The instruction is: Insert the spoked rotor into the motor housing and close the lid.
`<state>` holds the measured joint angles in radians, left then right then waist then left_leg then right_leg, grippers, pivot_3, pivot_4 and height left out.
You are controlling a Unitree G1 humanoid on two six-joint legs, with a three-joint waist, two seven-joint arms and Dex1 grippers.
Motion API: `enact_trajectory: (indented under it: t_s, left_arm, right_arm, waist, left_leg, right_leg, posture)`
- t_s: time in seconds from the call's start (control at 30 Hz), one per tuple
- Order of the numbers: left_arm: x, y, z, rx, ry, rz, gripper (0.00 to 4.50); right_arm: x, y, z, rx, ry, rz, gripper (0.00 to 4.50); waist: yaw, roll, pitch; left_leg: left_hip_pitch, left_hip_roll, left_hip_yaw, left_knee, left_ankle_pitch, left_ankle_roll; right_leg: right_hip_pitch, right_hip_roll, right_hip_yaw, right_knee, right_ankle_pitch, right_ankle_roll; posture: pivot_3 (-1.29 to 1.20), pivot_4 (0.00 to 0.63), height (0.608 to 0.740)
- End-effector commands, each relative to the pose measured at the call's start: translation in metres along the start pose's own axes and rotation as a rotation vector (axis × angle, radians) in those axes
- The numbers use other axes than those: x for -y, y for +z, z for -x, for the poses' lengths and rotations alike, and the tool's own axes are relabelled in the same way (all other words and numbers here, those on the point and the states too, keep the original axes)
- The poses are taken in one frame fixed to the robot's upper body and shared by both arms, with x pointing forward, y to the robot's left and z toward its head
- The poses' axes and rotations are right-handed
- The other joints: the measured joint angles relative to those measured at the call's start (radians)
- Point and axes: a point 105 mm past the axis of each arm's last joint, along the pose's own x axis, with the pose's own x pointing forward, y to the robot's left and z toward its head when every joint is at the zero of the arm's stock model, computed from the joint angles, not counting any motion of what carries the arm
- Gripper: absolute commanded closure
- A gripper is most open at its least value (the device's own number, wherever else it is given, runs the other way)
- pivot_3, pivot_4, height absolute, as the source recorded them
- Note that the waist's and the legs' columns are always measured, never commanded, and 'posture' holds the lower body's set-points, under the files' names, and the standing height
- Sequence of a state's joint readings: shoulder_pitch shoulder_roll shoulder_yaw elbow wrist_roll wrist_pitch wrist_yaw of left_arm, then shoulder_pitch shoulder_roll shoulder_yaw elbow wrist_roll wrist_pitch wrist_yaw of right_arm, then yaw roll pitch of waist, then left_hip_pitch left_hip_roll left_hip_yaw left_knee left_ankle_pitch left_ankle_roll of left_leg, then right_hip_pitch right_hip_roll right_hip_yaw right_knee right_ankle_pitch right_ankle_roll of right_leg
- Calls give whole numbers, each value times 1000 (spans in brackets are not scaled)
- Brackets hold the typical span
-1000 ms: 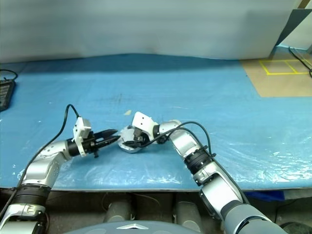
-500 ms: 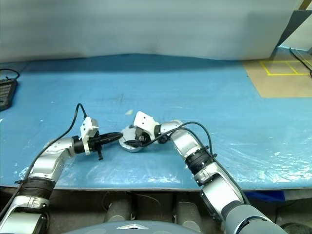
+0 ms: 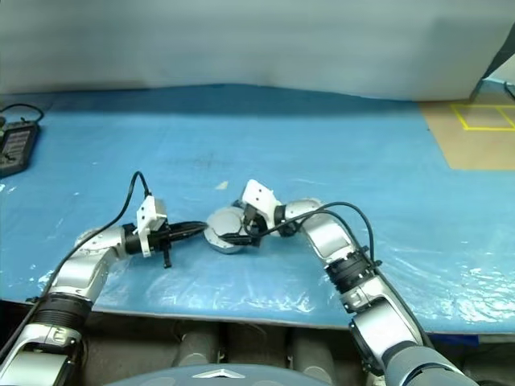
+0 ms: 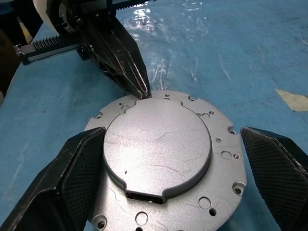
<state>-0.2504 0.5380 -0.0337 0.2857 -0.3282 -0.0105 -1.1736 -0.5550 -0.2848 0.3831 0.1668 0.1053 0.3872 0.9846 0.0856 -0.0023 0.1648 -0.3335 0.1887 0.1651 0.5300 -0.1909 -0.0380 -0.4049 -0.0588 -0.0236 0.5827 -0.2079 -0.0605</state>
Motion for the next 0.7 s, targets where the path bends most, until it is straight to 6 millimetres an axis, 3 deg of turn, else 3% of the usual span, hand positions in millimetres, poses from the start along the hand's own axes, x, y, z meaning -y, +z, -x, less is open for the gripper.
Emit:
enact_trajectory:
  t_s: [0.03, 0.17, 0.47, 0.7]
  left_arm:
    - [2, -24, 4, -79, 16, 56, 4500]
    - [0, -25, 4, -73, 21, 52, 4500]
    - [-11, -22, 5, -48, 69, 53, 4500]
    - [-21, -8, 9, 10, 110, 54, 4500]
  right_arm:
    - [12, 11, 28, 66, -66, -72, 21]
    - [14, 17, 45, 147, -92, -212, 21]
    - [3, 14, 46, 143, -78, -231, 21]
    - [19, 26, 40, 186, -157, -98, 21]
  waist:
    - [6, 0, 0]
    - [7, -3, 0]
    - [-3, -3, 0]
    - [-17, -3, 0]
  left_leg:
    - [-2, 2, 3, 0, 0, 0]
    - [-21, 4, 3, 2, 4, 0]
    - [-19, 6, 3, 6, 2, -3]
    - [-18, 6, 3, 8, 2, -3]
  right_leg:
    - [-1, 1, 0, 1, -2, 0]
    - [-20, 4, -1, 7, -2, 2]
    - [-19, 5, -2, 7, -5, -2]
    - [-17, 4, -2, 8, -4, -2]
  posture:
    - [0, 150, 740]
    - [0, 150, 740]
    - [0, 150, 740]
    - [0, 150, 740]
